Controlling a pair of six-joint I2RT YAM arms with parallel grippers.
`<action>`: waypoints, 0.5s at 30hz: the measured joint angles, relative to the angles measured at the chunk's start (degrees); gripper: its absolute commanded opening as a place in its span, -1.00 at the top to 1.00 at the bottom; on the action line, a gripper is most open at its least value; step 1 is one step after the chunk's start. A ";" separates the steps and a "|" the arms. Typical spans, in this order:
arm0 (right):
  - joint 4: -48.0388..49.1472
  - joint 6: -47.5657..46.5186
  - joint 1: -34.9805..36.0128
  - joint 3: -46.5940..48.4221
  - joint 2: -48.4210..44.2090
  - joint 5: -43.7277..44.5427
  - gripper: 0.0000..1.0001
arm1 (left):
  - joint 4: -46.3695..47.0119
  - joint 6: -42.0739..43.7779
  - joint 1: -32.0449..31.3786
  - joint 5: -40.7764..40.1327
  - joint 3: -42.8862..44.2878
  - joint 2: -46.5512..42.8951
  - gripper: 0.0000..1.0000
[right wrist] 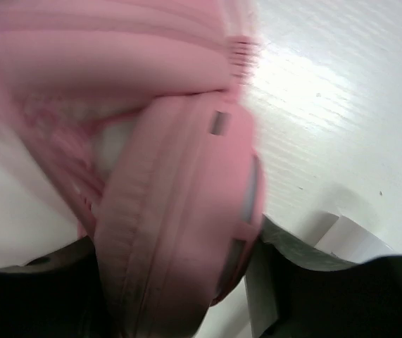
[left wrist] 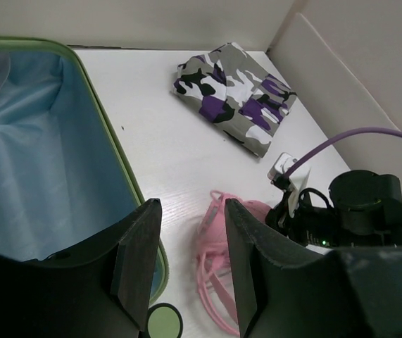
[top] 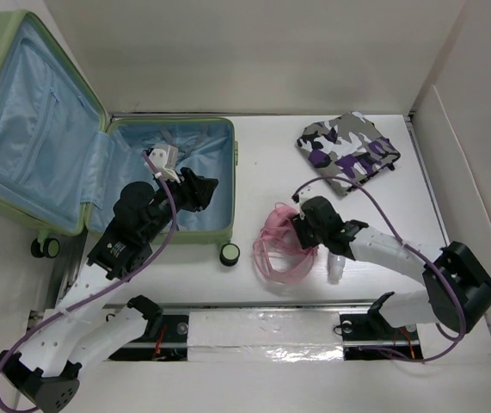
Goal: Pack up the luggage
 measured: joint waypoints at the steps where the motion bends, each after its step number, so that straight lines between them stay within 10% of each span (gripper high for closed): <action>1: 0.04 0.37 -0.09 0.07 -0.24 0.63 0.19 | -0.02 0.02 0.00 0.09 0.00 -0.09 0.24; 15: -6.16 -3.15 0.57 23.74 -6.78 -0.74 0.29 | -0.26 0.28 0.00 -2.56 0.00 -4.35 0.24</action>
